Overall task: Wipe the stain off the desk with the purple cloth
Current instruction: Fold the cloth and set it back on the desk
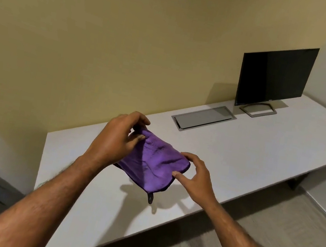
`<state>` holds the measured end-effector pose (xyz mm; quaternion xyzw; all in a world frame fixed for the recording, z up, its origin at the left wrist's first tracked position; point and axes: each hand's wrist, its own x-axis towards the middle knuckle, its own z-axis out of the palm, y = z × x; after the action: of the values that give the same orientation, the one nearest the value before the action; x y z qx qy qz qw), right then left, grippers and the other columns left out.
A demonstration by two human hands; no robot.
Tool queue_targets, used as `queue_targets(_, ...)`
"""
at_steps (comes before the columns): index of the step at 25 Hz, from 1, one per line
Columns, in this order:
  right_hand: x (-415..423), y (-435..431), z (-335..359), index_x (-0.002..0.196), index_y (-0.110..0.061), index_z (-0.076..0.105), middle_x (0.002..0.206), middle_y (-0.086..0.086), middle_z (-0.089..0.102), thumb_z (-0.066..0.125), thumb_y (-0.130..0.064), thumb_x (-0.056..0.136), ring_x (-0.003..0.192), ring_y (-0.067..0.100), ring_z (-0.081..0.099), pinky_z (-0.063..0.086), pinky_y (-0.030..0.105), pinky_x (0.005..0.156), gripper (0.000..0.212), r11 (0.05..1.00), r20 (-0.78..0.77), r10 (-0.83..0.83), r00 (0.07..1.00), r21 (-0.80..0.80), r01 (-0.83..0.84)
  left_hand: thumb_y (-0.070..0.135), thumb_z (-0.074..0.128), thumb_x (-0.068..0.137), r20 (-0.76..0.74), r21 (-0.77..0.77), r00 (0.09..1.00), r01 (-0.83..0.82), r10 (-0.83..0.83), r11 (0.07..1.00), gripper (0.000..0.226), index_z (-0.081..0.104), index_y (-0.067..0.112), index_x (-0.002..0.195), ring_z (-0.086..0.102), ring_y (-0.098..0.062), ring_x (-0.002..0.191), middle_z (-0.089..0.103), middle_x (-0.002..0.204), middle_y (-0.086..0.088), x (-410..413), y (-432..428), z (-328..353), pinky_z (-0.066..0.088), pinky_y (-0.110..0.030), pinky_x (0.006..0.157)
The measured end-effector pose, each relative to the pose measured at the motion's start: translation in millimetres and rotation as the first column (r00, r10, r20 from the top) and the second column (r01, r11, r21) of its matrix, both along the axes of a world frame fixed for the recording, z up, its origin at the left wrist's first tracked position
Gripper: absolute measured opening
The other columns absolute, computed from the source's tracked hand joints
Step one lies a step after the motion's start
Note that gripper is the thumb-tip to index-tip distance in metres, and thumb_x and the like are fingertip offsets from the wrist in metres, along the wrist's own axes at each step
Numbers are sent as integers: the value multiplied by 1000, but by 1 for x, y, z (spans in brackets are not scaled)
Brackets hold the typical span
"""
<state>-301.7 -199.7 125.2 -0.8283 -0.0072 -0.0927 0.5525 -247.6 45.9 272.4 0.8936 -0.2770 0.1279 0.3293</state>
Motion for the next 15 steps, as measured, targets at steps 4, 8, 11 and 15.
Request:
queue_targets(4, 43, -18, 10, 129, -34, 54, 115, -11, 63, 84, -41, 74, 115, 7, 57, 49, 39, 102, 63, 993, -110, 112, 988, 52, -107, 13, 70, 85, -21, 2, 999, -35, 35, 999, 30, 59, 33, 104, 57, -4, 94, 64, 94, 19, 26, -12, -10, 40, -10, 76)
queue_targets(8, 87, -22, 1, 103, -13, 67, 100, 2, 64, 80, -22, 81, 94, 16, 62, 54, 44, 87, 27, 991, -78, 124, 989, -34, -127, 22, 70, 86, -53, -22, 998, -31, 30, 999, 27, 57, 40, 101, 58, -6, 96, 65, 96, 22, 64, -12, -24, 44, -19, 78)
queue_targets(11, 119, -30, -3, 98, -10, 67, 91, 9, 69, 76, -14, 84, 85, 26, 64, 53, 45, 80, 17, 994, -120, 105, 987, 55, -99, 27, 71, 85, -81, -101, 994, -82, 74, 991, 29, 53, 46, 100, 60, -3, 99, 65, 101, 25, 94, -6, -43, 45, -22, 81)
queue_targets(15, 171, -41, 1, 106, -6, 68, 100, 11, 73, 76, -8, 85, 95, 25, 69, 58, 33, 83, 23, 966, -135, -32, 990, 250, 65, 19, 75, 83, -297, -380, 950, -213, 99, 900, 34, 55, 43, 97, 68, -8, 86, 67, 97, 21, 147, -5, -83, 53, -23, 76)
